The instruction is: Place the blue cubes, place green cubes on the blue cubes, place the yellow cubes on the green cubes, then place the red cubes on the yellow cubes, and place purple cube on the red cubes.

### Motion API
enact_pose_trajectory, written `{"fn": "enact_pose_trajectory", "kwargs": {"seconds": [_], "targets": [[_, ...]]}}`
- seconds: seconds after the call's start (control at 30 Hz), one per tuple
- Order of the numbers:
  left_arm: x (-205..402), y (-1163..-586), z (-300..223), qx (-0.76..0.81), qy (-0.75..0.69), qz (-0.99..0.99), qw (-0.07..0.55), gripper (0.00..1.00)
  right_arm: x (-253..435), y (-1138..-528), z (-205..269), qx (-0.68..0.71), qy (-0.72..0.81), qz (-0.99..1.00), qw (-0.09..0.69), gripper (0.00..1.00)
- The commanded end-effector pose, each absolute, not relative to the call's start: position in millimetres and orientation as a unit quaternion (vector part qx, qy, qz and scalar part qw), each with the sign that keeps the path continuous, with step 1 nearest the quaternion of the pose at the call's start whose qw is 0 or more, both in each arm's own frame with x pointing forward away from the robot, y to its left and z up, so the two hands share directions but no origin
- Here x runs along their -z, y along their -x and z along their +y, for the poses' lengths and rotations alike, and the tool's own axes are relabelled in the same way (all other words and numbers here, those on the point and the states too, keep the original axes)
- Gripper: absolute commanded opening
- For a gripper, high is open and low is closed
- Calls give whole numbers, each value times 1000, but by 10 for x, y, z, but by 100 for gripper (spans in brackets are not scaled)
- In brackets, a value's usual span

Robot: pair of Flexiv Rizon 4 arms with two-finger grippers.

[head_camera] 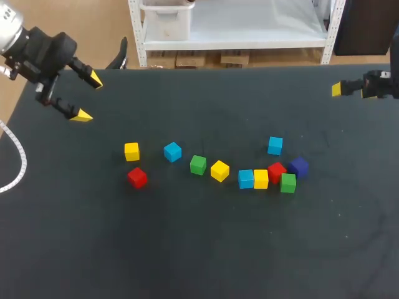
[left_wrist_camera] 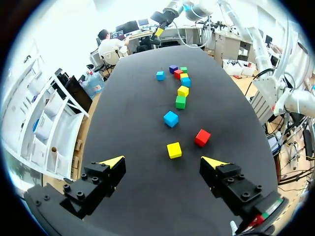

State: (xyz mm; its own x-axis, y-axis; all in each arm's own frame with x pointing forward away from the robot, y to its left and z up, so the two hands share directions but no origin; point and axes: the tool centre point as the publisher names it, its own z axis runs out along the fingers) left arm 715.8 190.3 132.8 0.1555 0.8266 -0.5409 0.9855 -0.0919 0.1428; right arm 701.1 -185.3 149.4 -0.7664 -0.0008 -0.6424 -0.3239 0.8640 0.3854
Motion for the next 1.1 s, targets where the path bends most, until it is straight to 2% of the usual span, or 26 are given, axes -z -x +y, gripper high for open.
{"fn": "enact_pose_trajectory", "kwargs": {"seconds": [0.03,0.1,0.2,0.33,0.53,1.1], "targets": [[-1327,-7155,1903,163,-721,629,242,100,-1496,-7006,-1852,-244,89,907,330,100],[-1327,-7155,1903,163,-721,629,242,100,-1496,-7006,-1852,-244,89,907,330,100],[-1327,-7155,1903,163,-721,629,242,100,-1608,-6989,-1683,-199,284,901,261,100],[-1327,-7155,1903,163,-721,629,242,100,-1714,-6901,-1526,-199,440,845,231,100],[-1327,-7155,1903,163,-721,629,242,100,-1778,-6605,-1350,-225,676,698,66,100],[-1327,-7155,1903,163,-721,629,242,100,-1787,-6567,-1357,-242,688,682,53,100]]}}
